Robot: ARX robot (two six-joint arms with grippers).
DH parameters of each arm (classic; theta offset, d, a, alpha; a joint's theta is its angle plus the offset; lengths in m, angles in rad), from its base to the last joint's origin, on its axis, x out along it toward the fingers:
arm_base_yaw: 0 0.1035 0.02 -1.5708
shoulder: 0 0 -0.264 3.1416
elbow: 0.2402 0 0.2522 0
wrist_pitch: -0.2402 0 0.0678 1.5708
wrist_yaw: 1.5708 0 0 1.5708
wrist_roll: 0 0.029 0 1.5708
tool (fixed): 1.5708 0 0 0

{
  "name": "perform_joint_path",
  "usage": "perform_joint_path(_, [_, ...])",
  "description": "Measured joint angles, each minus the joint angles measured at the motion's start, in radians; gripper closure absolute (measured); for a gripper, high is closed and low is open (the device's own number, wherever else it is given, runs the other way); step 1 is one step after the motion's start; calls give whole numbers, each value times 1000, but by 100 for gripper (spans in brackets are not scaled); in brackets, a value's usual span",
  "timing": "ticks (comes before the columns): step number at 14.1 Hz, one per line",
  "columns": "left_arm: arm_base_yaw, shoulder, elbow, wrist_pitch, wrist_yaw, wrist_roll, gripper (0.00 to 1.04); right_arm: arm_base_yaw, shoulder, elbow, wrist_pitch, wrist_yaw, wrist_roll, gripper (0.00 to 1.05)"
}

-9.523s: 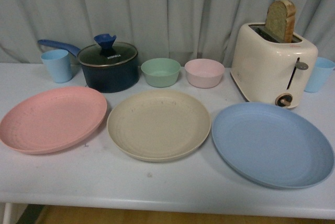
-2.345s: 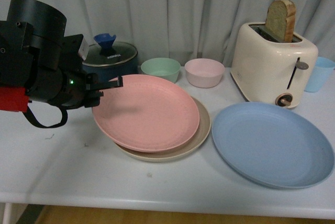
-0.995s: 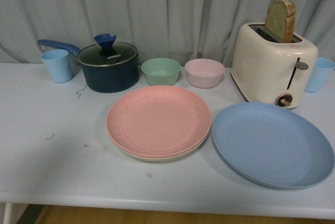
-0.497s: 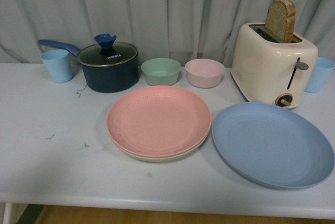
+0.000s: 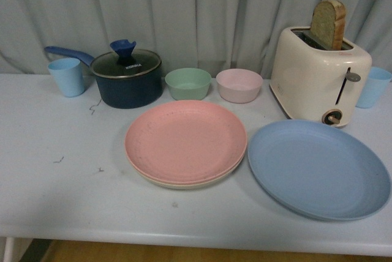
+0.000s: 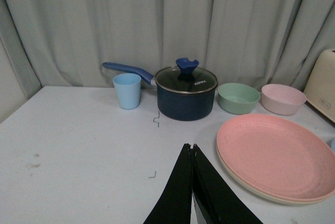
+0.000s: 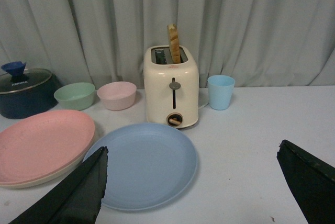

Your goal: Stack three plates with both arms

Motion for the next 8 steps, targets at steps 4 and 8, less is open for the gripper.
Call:
perform_joint_path(4, [0, -99, 0, -98, 0, 0, 103, 0, 0, 0, 0, 0, 0, 6])
perform_joint_path(8, [0, -208, 0, -203, 0, 0, 103, 0, 0, 0, 0, 0, 0, 6])
